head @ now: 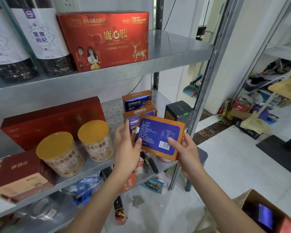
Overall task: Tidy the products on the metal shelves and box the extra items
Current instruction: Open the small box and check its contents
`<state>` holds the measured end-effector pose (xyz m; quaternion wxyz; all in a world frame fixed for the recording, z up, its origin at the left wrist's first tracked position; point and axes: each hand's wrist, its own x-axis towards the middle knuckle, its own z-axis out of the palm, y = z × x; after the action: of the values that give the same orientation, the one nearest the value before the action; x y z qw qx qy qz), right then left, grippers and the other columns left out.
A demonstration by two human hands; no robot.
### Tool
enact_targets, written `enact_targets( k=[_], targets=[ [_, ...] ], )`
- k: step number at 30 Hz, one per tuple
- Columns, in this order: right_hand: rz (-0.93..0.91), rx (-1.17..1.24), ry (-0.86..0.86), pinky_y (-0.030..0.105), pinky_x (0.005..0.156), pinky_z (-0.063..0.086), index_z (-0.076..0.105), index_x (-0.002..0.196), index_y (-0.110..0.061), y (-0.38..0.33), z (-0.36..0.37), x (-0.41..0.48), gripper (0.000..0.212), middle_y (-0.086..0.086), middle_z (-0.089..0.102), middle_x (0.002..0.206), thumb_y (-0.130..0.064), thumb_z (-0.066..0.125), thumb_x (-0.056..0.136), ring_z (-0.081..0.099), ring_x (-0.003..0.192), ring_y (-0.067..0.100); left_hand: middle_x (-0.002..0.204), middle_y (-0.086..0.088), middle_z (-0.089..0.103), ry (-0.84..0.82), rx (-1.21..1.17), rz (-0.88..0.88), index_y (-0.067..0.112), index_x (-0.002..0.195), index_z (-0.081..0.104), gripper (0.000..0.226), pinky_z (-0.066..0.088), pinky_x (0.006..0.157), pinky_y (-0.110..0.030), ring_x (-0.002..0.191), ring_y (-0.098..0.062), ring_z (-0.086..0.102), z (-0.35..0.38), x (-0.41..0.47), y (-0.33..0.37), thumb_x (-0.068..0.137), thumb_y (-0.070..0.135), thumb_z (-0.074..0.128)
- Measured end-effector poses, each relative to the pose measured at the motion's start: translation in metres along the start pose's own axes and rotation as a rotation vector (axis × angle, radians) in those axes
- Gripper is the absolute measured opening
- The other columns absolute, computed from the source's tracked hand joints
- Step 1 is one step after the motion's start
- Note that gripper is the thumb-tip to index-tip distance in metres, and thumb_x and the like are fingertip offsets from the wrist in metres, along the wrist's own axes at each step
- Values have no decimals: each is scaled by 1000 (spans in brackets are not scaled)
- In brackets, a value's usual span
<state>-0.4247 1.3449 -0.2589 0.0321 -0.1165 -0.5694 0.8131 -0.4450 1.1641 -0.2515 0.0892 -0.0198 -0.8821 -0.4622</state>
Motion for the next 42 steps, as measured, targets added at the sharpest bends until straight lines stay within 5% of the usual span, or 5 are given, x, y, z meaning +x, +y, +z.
enact_targets(
  k=[9, 18, 24, 35, 42],
  targets=[
    [-280, -277, 60, 25, 94, 51, 60, 127, -41, 2, -8, -53, 47, -15, 63, 128, -60, 45, 86, 58, 119, 4, 119, 15, 58, -514, -544, 7, 39, 126, 43, 64, 48, 78, -8, 101, 14, 59, 43, -18, 45, 71, 48, 75],
    [-175, -851, 324, 29, 111, 31, 24, 149, -34, -32, -144, -80, 82, -11, 27, 155, -19, 73, 85, 25, 140, 5, 102, 3, 74, -968, -533, 6, 27, 109, 58, 40, 60, 71, -29, 95, -20, 72, 109, -15, 56, 80, 6, 76],
    [75, -1005, 24, 12, 77, 51, 54, 109, -37, -70, -242, -120, 48, -25, 64, 106, -48, 79, 70, 64, 99, 2, 112, -5, 71, -1412, -441, 130, 19, 120, 60, 54, 53, 89, -57, 105, -26, 68, 169, -14, 102, 69, 23, 78],
    [256, -223, 998, 39, 68, 59, 56, 121, -5, 38, -409, -165, 33, 17, 67, 108, -21, 64, 93, 66, 78, 26, 163, -9, -16, -1124, 523, 555, 16, 154, -13, 89, 4, 121, -44, 150, -27, -14, 369, -65, 71, 97, 55, 43],
    [400, 16, 1186, 45, 84, 56, 52, 122, -8, 132, -453, -160, 35, 15, 65, 111, -33, 56, 97, 67, 99, 31, 160, -7, -25, -1177, 775, 626, 17, 151, -22, 105, 1, 120, -46, 150, -27, -15, 457, -126, 23, 86, 75, 36]
  ],
)
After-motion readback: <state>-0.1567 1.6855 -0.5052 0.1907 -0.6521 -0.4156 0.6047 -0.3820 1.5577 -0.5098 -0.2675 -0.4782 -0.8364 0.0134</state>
